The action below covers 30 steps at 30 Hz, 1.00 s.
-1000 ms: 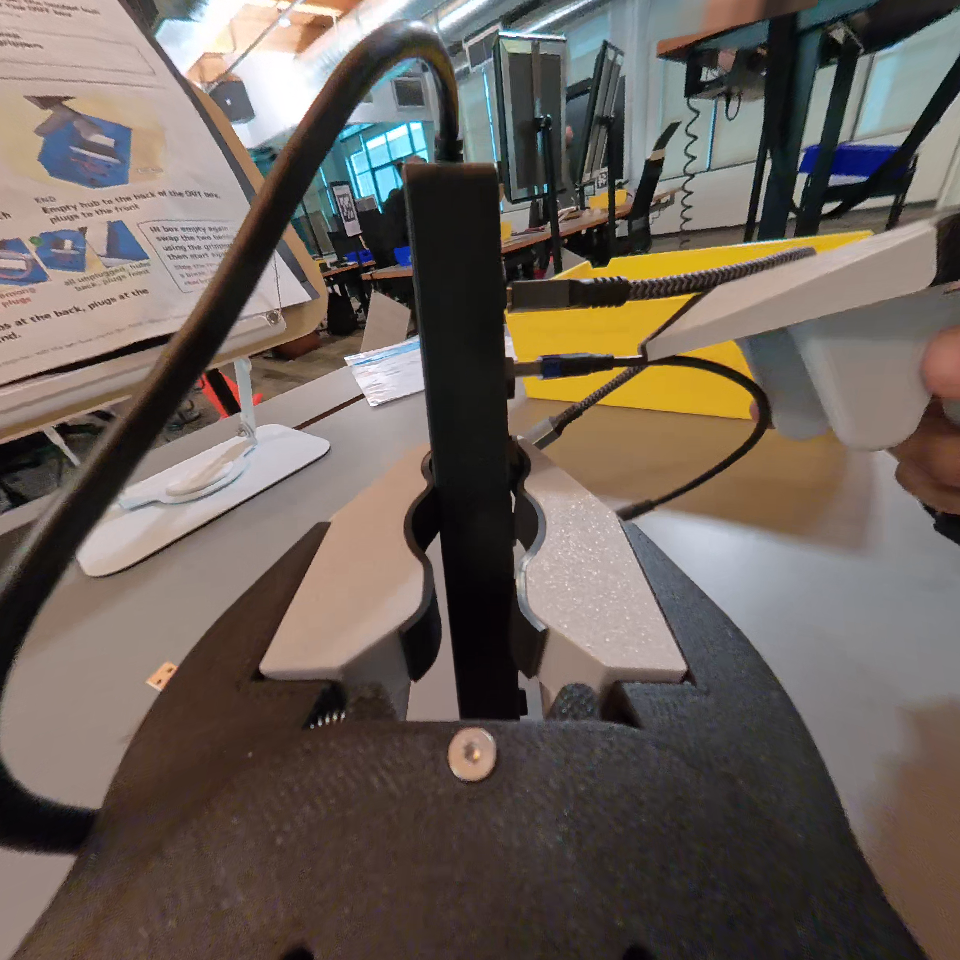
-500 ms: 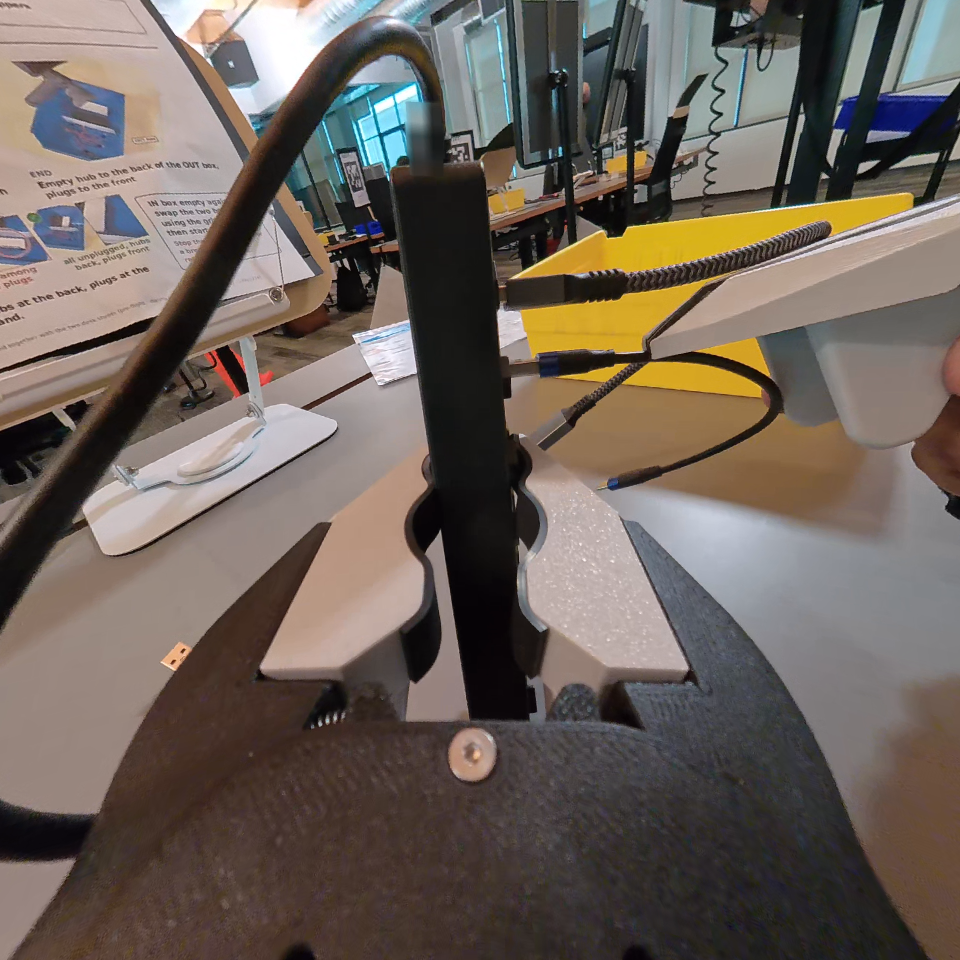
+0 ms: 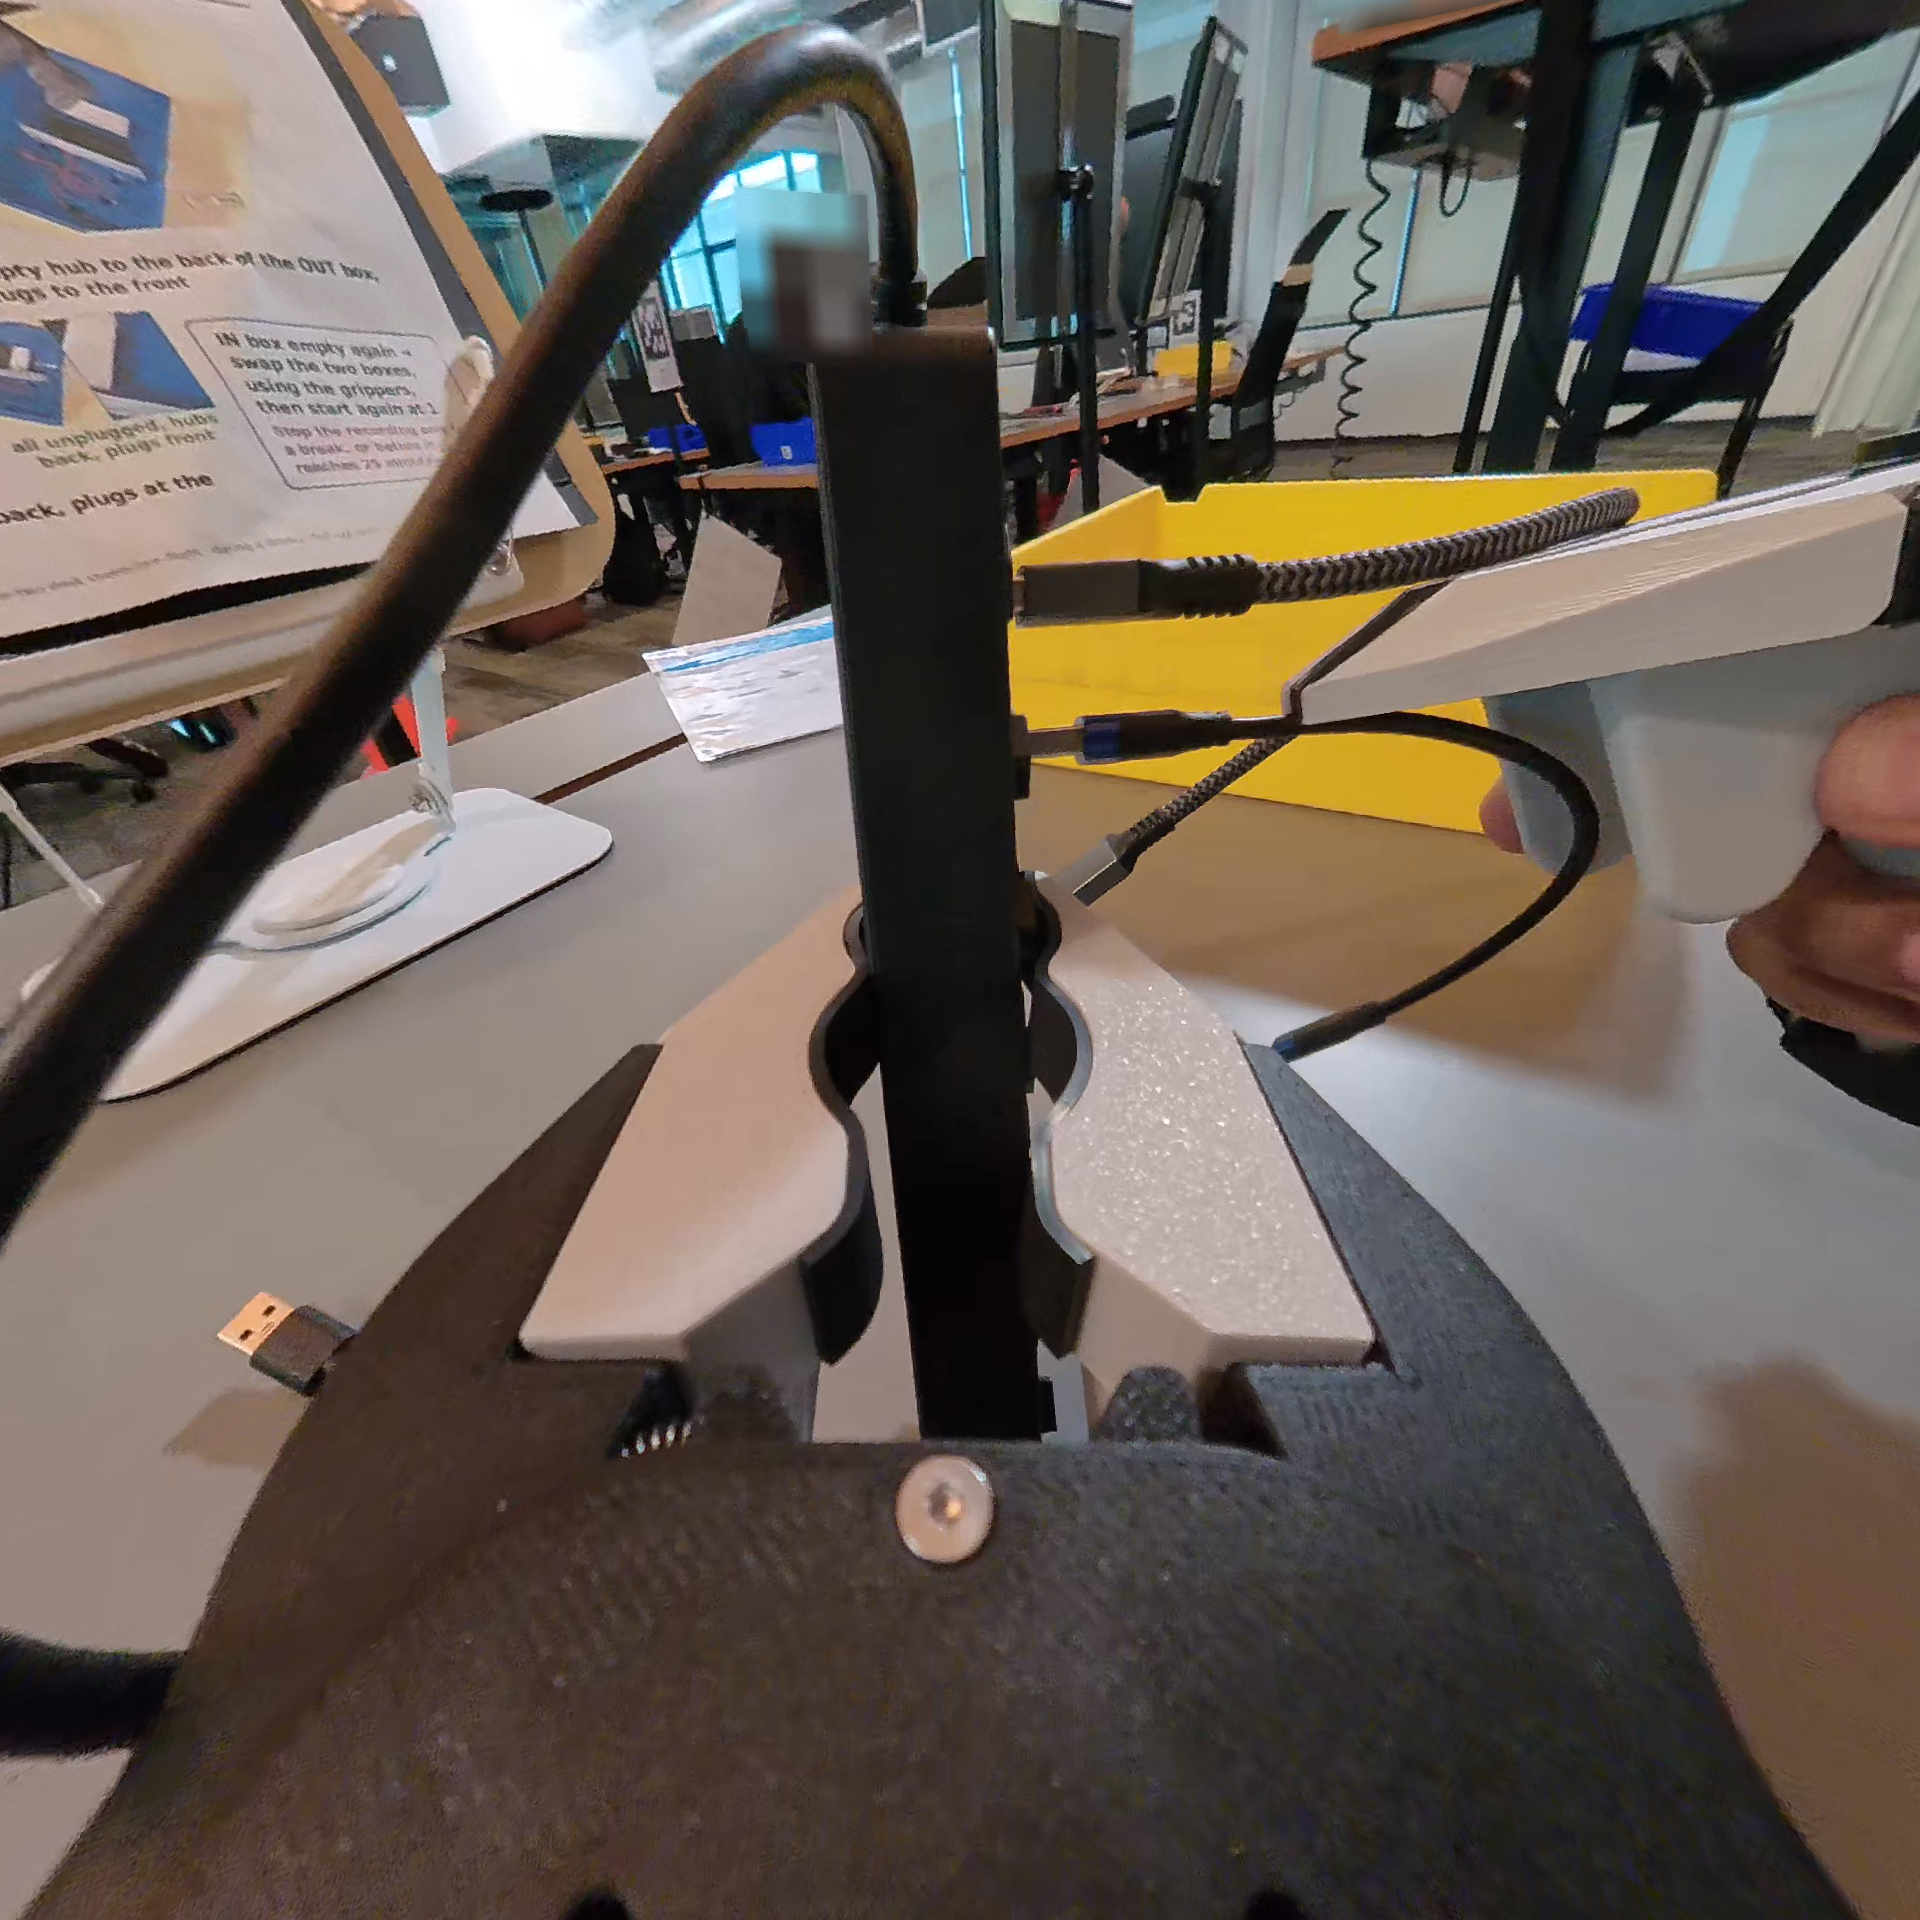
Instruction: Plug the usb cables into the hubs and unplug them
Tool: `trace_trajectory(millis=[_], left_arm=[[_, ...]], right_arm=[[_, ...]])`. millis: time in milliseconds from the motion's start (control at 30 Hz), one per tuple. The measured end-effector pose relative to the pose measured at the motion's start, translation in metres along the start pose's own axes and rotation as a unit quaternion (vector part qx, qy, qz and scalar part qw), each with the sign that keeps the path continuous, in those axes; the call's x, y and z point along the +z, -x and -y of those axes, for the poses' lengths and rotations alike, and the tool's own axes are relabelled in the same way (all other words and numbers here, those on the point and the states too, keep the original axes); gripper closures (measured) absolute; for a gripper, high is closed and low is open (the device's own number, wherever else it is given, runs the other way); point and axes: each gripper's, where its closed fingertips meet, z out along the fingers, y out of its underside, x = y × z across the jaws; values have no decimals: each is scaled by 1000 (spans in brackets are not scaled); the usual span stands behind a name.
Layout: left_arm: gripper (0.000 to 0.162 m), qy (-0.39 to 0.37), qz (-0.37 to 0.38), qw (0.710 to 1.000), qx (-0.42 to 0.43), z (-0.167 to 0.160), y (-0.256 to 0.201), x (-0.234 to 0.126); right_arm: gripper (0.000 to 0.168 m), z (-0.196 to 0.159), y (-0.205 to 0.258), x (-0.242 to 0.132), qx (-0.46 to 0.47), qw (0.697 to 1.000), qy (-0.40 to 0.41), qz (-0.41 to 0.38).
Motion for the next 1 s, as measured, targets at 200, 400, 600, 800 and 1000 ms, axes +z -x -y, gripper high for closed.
trace_trajectory(millis=[200,400,600,800,1000], left_arm=[[141,-4,49,997,-52,-2,25,-3],[141,-14,69,995,-71,1,42,-9],[141,-16,67,994,-81,-1,45,-10],[141,-22,63,994,-91,1,47,-11],[141,-39,34,988,-145,4,44,-11]], right_arm=[[168,17,15,-10,58,991,-63,100],[168,48,41,-41,88,945,-146,278],[168,46,66,-47,-1,942,-138,305],[168,38,67,-41,1,944,-120,307],[168,25,53,-29,8,961,-84,265]])
